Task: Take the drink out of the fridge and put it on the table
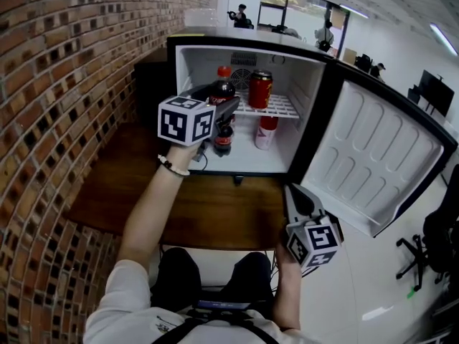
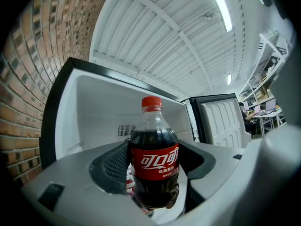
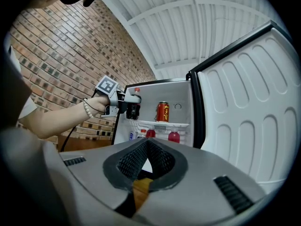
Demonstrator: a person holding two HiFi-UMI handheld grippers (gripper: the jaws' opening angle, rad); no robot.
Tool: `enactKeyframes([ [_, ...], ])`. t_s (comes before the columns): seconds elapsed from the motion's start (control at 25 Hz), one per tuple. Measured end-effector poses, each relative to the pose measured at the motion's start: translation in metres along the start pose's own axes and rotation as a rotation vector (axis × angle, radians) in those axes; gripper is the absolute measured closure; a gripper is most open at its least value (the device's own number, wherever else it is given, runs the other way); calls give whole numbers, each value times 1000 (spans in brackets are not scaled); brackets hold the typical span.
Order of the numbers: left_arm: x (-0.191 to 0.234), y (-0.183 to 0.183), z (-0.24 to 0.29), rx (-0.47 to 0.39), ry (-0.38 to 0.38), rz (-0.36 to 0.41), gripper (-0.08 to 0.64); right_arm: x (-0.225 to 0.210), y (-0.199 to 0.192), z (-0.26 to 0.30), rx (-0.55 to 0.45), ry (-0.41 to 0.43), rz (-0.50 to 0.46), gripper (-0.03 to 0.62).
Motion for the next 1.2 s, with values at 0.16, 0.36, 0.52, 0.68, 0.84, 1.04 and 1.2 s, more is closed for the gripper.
enactKeyframes([
  [0.16,-8,-11,-19,-7,-18,-9,255,4,3,2,-1,9,-9,575],
  [0.36,-18,-35,-40,0,-29,-37,255,7,5,3,-1,15,-8,575],
  [0.52,-26,-52,-53,6,-35,-54,255,7,7,3,-3,17,-17,575],
  [0.68,-32,-69,-65,18,-29,-61,255,8,5,2,2,18,-13,575],
  [0.84,-32,-88,-77,38,-18,-86,255,11,5,2,8,22,-15,575],
  [1.04,-27,-115,-87,73,8,-113,255,12,7,7,9,33,-13,575],
  [1.2,-25,-134,-101,95,38,-95,255,16,8,7,12,34,-20,575],
])
Point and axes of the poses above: the fingertips, and each gripper's own axes: z forward along the fingers, x to its left, y out of its top, the point moved 8 cm from there along -z, backward along the fingers, and after that the axes turned 5 degrees about y, right-handed, at the moved point
